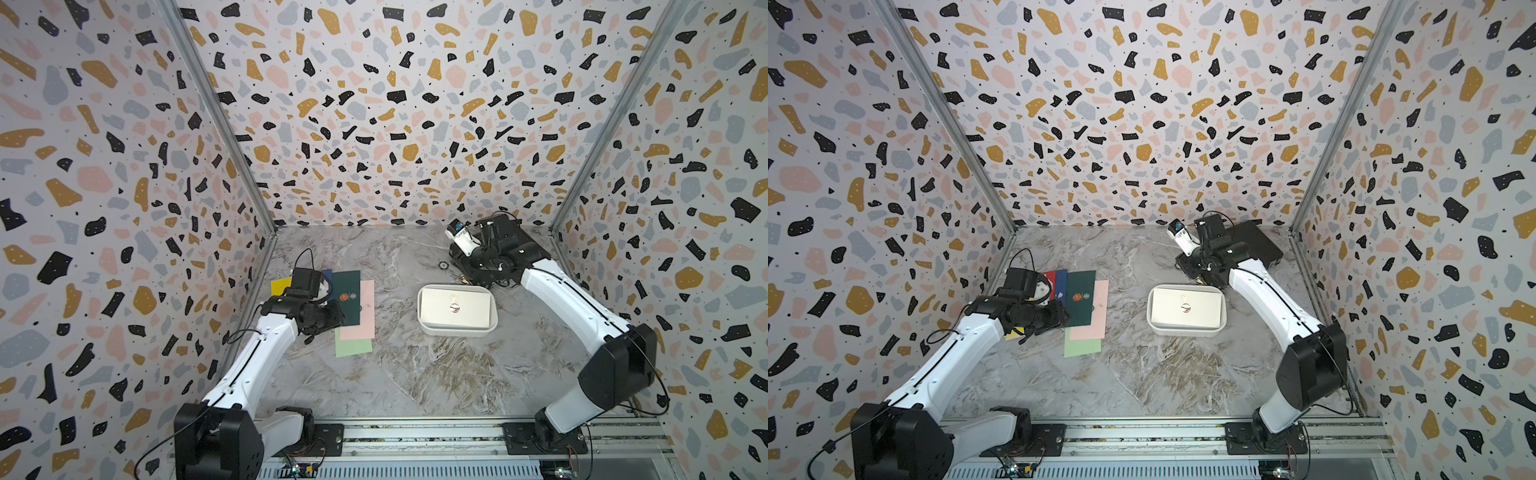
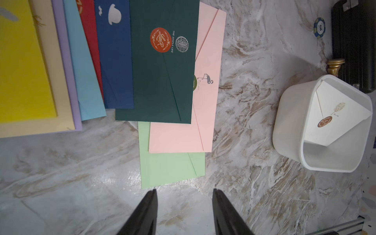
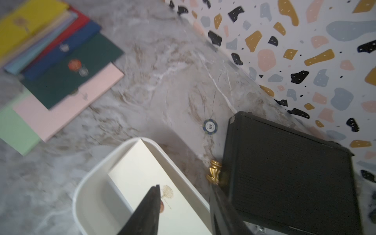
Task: Put the sealed envelopes into the storage box
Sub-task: Place the envelope in the storage box, then pick up the envelope from the center of the board.
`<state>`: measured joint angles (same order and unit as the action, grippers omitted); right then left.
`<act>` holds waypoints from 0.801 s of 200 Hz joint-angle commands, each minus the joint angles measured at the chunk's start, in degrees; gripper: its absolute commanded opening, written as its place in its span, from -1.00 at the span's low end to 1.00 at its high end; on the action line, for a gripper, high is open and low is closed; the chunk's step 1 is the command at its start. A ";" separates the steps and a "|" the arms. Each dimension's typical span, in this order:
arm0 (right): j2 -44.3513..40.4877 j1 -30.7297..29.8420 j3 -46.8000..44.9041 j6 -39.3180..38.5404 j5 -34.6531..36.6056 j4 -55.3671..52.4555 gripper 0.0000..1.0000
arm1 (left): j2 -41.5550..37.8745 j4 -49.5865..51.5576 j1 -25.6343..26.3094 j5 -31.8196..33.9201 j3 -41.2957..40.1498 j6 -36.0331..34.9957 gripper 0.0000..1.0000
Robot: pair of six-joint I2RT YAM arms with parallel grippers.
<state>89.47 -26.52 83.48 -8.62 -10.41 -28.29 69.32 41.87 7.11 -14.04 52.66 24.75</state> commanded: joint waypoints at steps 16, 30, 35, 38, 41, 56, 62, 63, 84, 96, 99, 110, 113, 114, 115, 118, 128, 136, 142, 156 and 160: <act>3.70 -5.24 -3.15 32.63 -9.55 7.37 -0.17 | 6.68 -6.06 2.05 2.42 3.00 4.29 -0.12; 7.36 -8.62 -1.21 35.34 -11.64 6.29 -0.22 | 9.84 -7.39 2.70 3.08 3.12 4.52 -0.16; 8.86 -10.05 -0.26 36.34 -11.17 5.48 -0.23 | 10.79 -7.69 2.81 3.66 3.17 4.79 -0.18; 9.74 -10.80 0.42 36.85 -10.88 4.84 -0.23 | 11.40 -7.91 2.88 3.89 3.15 4.91 -0.20; 10.58 -11.57 1.17 37.27 -10.66 4.24 -0.24 | 11.87 -8.39 2.90 4.12 3.08 5.01 -0.20; 15.33 -14.89 4.50 39.25 -9.87 2.55 -0.25 | 14.50 -10.66 2.90 5.66 2.87 5.37 -0.26; 16.98 -16.03 5.67 39.88 -9.97 2.54 -0.25 | 15.68 -10.75 2.90 6.26 3.32 5.21 -0.30; 17.32 -16.15 5.83 39.99 -10.02 2.54 -0.25 | 15.89 -10.80 2.90 6.42 3.46 5.21 -0.31; 23.01 -18.67 9.50 42.85 -9.05 2.94 -0.23 | 19.51 -11.96 2.91 8.65 4.61 4.95 -0.37; 26.46 -19.33 12.01 43.28 -9.70 2.43 -0.21 | 21.23 -12.27 2.90 10.37 5.17 4.69 -0.40; 27.26 -19.43 12.71 43.67 -9.58 1.96 -0.21 | 21.57 -12.61 2.85 10.51 5.12 4.71 -0.41; 29.99 -19.61 14.91 45.26 -9.52 1.18 -0.19 | 23.04 -13.01 2.90 10.87 5.41 4.84 -0.44; 30.71 -19.62 15.37 45.59 -9.73 1.22 -0.19 | 23.40 -13.00 2.91 11.02 5.57 4.72 -0.44; 30.87 -19.62 15.47 45.74 -9.85 1.22 -0.19 | 23.49 -13.02 2.91 11.08 5.59 4.75 -0.44; 31.08 -19.62 15.61 45.86 -9.91 1.22 -0.19 | 23.58 -13.07 2.86 11.11 5.64 4.72 -0.44; 31.73 -19.62 15.99 46.15 -10.07 1.22 -0.19 | 23.81 -13.22 2.90 11.20 5.61 4.69 -0.45; 33.54 -19.66 17.16 46.99 -10.68 1.77 -0.18 | 24.39 -13.84 2.90 11.18 5.52 4.62 -0.46; 34.72 -19.70 18.17 47.50 -10.94 1.61 -0.18 | 24.92 -14.00 2.91 11.44 5.52 4.56 -0.46; 35.70 -19.71 19.09 47.67 -10.69 1.24 -0.17 | 25.35 -14.09 2.91 11.41 5.52 4.52 -0.48; 37.43 -19.71 20.74 47.68 -10.59 0.92 -0.16 | 26.42 -14.18 2.90 11.41 5.48 4.54 -0.50; 37.87 -19.71 21.24 47.70 -10.45 0.79 -0.16 | 26.75 -14.22 2.84 11.27 5.43 4.52 -0.51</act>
<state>126.56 -46.46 100.95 37.06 -20.60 -25.56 94.48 28.80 9.93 -3.95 56.99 29.39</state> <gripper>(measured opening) 0.418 0.255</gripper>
